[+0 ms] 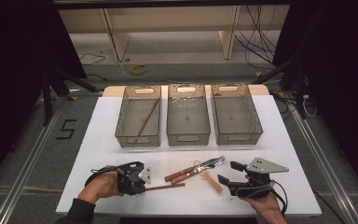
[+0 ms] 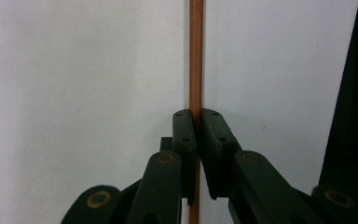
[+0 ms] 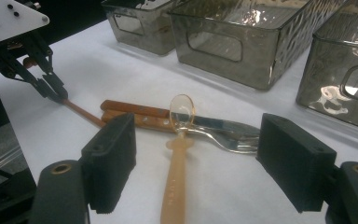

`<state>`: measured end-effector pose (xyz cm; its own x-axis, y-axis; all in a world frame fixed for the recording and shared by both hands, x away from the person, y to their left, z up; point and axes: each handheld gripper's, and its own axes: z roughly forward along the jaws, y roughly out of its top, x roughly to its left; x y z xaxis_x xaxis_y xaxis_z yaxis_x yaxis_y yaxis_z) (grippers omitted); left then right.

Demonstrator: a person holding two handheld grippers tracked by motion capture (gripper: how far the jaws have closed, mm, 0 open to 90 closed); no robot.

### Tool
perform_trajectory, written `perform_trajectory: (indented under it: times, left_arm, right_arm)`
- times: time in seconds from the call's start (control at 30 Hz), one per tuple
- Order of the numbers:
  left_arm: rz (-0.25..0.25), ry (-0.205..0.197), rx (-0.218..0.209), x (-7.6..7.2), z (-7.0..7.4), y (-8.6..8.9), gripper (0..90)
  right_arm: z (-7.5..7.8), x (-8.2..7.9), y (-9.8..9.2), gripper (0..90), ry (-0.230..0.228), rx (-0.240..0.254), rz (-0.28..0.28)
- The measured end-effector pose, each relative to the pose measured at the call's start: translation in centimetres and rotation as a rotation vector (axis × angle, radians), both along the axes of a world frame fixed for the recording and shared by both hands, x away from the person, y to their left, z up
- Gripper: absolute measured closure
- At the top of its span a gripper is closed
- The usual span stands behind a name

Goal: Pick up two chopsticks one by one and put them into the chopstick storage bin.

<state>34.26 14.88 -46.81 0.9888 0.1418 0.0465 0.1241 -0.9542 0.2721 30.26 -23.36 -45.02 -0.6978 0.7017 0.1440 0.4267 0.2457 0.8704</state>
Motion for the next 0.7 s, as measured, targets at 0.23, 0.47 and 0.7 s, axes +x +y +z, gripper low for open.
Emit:
perform_trajectory:
  times: [0.23,0.47,0.7]
  left_arm:
    - [0.004,-0.005,-0.012,-0.2,0.3,-0.4,84.0]
    - [0.007,-0.021,-0.055,-0.3,1.4,-0.3,84.1]
    - [0.076,-0.048,-0.152,-0.2,2.7,-0.4,84.1]
  right_arm:
    - [0.0,0.0,0.1,28.9,0.002,0.001,0.004]
    - [-0.1,0.0,0.1,28.9,0.005,-0.002,0.004]
    - [-0.1,0.0,0.1,28.9,0.005,-0.001,0.004]
